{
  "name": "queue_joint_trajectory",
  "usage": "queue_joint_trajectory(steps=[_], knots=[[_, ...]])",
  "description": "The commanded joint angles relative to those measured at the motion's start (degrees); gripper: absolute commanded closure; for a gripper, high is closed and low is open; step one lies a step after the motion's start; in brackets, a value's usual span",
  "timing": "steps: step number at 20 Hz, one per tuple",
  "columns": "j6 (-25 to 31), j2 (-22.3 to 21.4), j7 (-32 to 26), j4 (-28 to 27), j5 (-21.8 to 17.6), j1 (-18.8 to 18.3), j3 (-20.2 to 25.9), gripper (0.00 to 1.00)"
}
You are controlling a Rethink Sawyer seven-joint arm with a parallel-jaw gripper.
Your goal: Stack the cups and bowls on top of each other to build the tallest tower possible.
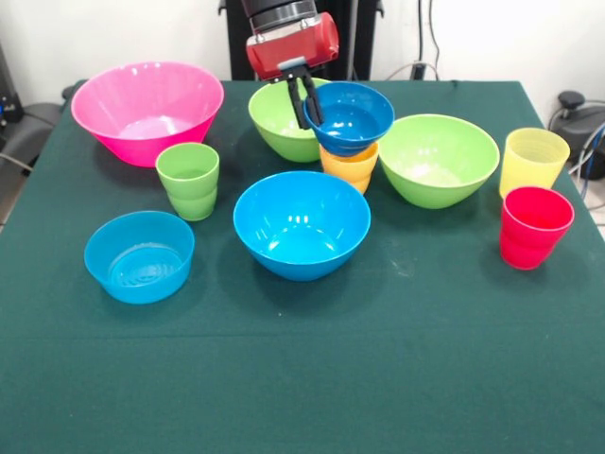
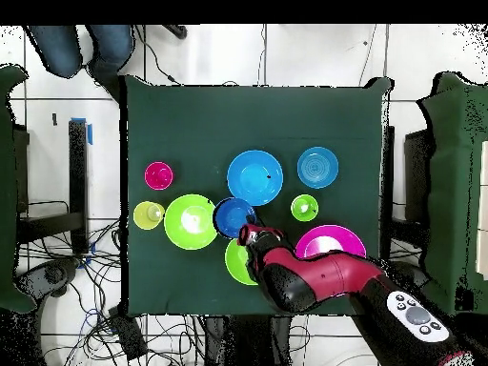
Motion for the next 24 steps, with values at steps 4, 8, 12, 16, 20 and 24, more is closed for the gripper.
queue_joint_trajectory(steps=[4, 8, 12, 16, 20, 24], knots=[[3.0, 3.5, 2.6, 0.8, -0.2, 2.7, 1.9, 1.00], [-1.1, 3.0, 3.7, 0.0, -0.5, 5.9, -1.8, 1.00], [-2.7, 2.6, 4.2, -0.3, -0.2, 7.6, -3.4, 1.00], [-3.4, 2.1, 4.4, -1.5, 0.3, 8.8, -4.2, 1.00], [-0.8, 1.1, 3.4, -2.6, 0.1, 7.6, -1.7, 1.00], [-0.2, 0.4, 2.8, -2.7, -0.5, 6.4, -1.1, 1.00]])
